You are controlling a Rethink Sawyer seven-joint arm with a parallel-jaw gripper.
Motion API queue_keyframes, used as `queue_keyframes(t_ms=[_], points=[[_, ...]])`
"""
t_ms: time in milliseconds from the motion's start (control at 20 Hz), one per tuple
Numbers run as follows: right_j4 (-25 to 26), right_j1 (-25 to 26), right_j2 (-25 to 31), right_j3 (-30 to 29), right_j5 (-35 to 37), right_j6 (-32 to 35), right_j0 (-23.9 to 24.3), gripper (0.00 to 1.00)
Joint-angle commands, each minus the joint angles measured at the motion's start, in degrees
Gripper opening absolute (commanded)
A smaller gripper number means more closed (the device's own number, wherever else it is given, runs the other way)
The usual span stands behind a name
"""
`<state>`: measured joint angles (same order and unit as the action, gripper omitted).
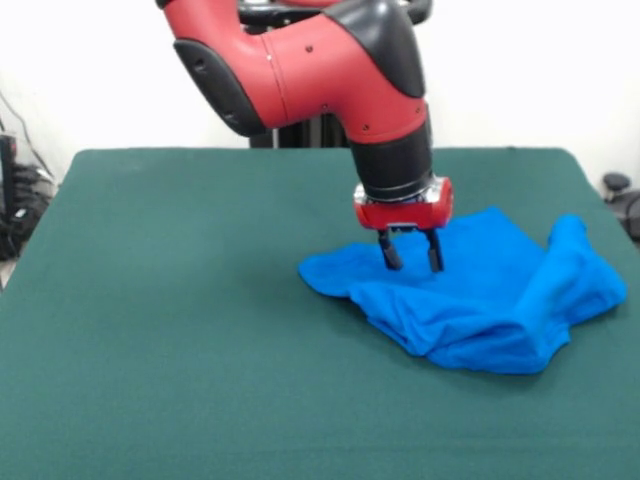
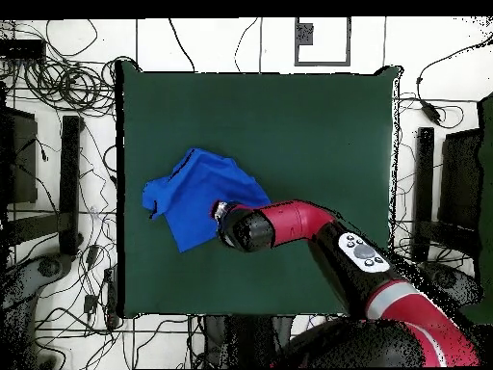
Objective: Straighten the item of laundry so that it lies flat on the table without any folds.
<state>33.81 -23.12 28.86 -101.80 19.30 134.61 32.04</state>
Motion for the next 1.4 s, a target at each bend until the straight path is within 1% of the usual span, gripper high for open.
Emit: queue_keyframes(t_ms=[50,350,1000,1400], points=[[14.8,9.5,-7.8,12.8,2.2,-16.8,7.3,1.00],[16.7,9.6,-5.1,13.0,4.5,-18.9,10.0,1.00],[21.0,9.9,-0.6,13.0,7.6,-21.1,14.4,1.00],[22.4,10.4,2.4,12.9,10.0,-23.9,17.5,1.00]])
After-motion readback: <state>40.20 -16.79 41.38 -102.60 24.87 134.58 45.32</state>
